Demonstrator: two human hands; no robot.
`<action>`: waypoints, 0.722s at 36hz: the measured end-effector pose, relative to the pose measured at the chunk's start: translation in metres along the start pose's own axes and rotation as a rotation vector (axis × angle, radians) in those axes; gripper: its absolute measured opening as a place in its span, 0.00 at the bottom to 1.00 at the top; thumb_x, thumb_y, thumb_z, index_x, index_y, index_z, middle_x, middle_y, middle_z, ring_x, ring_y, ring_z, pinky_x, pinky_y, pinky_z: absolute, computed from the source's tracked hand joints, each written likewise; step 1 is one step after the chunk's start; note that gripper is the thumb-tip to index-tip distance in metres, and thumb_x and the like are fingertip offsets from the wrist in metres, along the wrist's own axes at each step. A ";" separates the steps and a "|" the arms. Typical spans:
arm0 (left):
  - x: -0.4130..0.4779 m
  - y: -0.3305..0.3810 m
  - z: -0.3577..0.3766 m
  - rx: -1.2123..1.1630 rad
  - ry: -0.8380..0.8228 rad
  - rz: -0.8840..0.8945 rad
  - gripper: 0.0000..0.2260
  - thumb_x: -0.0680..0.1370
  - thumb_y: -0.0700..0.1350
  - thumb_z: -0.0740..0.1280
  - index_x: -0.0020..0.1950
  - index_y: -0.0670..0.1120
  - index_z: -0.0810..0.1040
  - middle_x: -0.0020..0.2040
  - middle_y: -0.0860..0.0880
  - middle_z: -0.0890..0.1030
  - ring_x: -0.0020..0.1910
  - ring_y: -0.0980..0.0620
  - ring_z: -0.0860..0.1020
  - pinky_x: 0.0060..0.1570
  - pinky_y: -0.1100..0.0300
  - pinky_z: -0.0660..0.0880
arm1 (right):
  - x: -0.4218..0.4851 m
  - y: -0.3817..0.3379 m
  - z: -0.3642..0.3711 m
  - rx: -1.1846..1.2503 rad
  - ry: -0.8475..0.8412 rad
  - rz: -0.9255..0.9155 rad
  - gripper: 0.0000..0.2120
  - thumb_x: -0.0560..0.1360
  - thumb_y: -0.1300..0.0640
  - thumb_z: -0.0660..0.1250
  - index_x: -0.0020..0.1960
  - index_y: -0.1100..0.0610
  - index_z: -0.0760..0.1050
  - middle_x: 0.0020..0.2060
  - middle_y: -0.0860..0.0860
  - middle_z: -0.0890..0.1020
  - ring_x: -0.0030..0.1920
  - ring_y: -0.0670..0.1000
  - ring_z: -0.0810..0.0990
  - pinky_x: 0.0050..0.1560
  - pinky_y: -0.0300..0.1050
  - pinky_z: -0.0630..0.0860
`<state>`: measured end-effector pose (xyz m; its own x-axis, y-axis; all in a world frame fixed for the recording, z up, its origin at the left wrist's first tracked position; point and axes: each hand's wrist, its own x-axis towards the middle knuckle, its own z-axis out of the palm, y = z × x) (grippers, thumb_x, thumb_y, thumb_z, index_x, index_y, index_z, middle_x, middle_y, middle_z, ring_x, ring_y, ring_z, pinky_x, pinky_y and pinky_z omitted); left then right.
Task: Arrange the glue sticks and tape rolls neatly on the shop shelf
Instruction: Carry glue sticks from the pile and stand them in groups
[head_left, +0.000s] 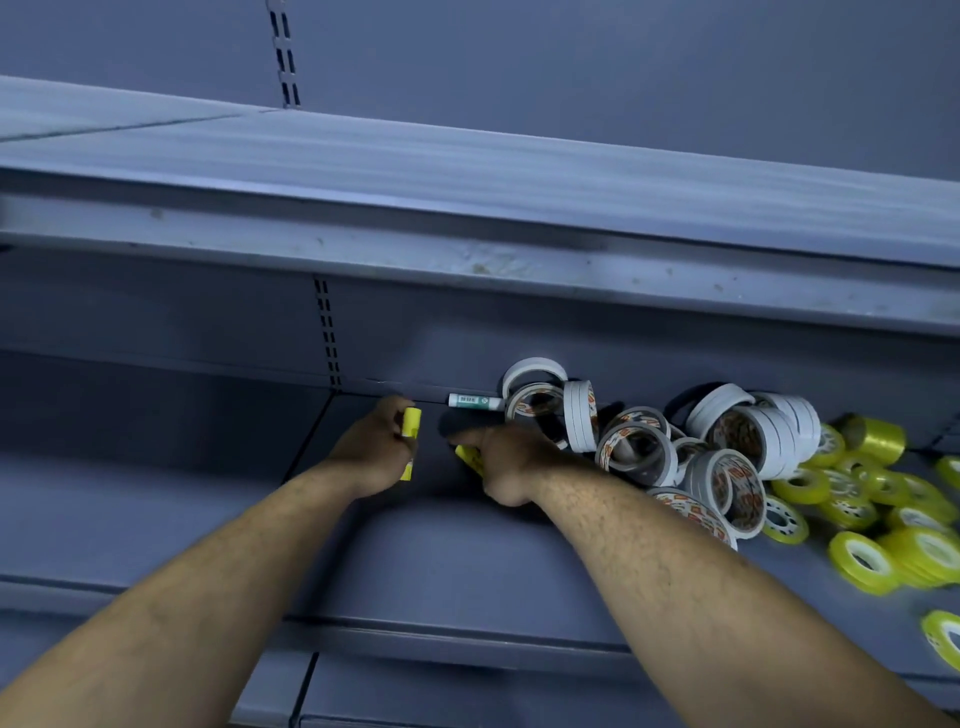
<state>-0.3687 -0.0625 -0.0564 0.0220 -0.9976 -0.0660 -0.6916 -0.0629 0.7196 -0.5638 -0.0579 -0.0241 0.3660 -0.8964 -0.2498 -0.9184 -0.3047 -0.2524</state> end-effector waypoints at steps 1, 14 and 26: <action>-0.002 -0.001 -0.003 -0.054 -0.015 -0.005 0.17 0.77 0.41 0.65 0.62 0.58 0.70 0.48 0.50 0.81 0.49 0.48 0.79 0.50 0.56 0.75 | -0.002 -0.001 -0.002 0.031 0.005 -0.001 0.36 0.73 0.66 0.64 0.76 0.39 0.65 0.70 0.54 0.72 0.68 0.56 0.74 0.64 0.43 0.75; -0.017 0.027 -0.015 -0.535 -0.161 0.035 0.16 0.76 0.31 0.69 0.59 0.46 0.81 0.51 0.40 0.82 0.45 0.47 0.83 0.45 0.51 0.83 | -0.017 0.004 -0.022 0.890 0.145 0.067 0.20 0.76 0.72 0.68 0.61 0.53 0.72 0.45 0.57 0.80 0.43 0.58 0.84 0.45 0.57 0.84; -0.022 0.107 0.044 -0.595 -0.333 0.243 0.17 0.74 0.29 0.69 0.53 0.50 0.84 0.46 0.39 0.79 0.41 0.46 0.81 0.42 0.51 0.79 | -0.100 0.050 -0.036 1.029 0.491 0.216 0.16 0.73 0.72 0.71 0.52 0.54 0.73 0.40 0.54 0.80 0.35 0.55 0.80 0.36 0.56 0.81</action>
<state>-0.4746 -0.0462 -0.0082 -0.3694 -0.9293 0.0050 -0.1370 0.0598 0.9888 -0.6518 0.0054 0.0219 -0.0880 -0.9950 -0.0481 -0.3161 0.0737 -0.9459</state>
